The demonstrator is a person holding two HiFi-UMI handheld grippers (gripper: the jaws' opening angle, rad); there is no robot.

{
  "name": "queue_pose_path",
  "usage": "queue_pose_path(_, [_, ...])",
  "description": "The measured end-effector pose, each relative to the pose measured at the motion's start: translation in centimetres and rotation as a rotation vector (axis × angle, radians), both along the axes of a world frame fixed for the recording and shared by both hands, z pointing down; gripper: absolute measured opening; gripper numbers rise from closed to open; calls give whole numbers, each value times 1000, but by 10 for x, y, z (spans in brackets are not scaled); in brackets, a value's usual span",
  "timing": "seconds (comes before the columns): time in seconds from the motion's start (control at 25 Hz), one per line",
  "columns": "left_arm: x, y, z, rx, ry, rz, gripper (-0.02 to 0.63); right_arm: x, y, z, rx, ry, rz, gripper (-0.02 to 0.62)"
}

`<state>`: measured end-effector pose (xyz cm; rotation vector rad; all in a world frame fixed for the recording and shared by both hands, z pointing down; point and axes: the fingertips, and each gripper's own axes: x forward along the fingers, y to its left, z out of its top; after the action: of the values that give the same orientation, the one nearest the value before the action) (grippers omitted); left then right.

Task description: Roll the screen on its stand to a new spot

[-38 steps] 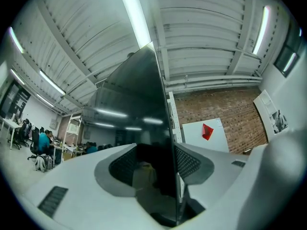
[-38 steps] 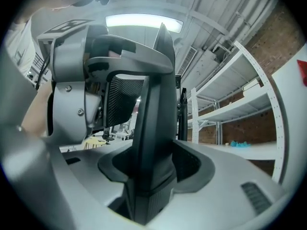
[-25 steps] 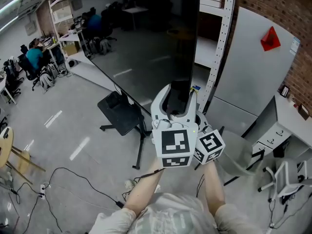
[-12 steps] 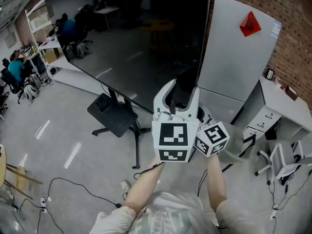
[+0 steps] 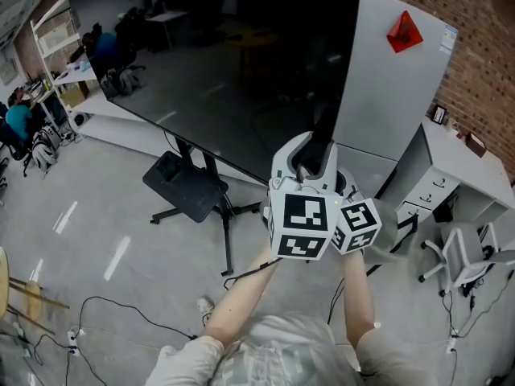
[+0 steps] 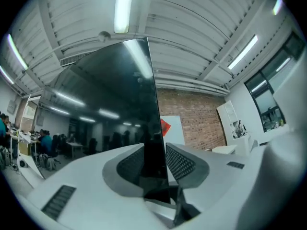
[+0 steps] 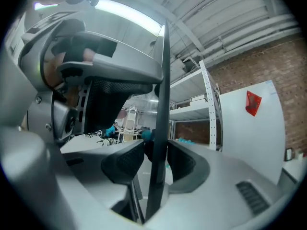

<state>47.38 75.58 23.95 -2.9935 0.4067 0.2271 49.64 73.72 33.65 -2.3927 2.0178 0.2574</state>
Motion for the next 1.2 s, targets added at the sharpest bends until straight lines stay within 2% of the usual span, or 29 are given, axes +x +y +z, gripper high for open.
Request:
queue_pose_path(0.12, [-1, -2, 6, 9, -17, -2, 152, 4, 10, 1, -10, 24, 60, 150])
queue_pose_path(0.2, [-8, -6, 2, 10, -2, -9, 152, 9, 18, -1, 5, -3, 100, 143])
queue_pose_path(0.32, [-29, -17, -2, 19, 26, -53, 138, 14, 41, -19, 124, -111, 153, 62])
queue_pose_path(0.44, [-57, -33, -7, 10, 62, -107, 34, -6, 56, -54, 256, -115, 150, 39])
queue_pose_path(0.6, [-95, -53, -16, 19, 109, -179, 20, -59, 34, -92, 309, -3, 3, 35])
queue_pose_path(0.76, [-140, -70, -25, 19, 173, -280, 18, -111, -6, -98, 309, 44, -150, 35])
queue_pose_path(1.0, [-216, -103, 1, -6, 150, -491, 18, -177, -60, -77, 259, 29, -312, 35])
queue_pose_path(1.2, [-253, -125, 32, -39, 102, -599, 18, -214, -91, -52, 199, -12, -399, 35])
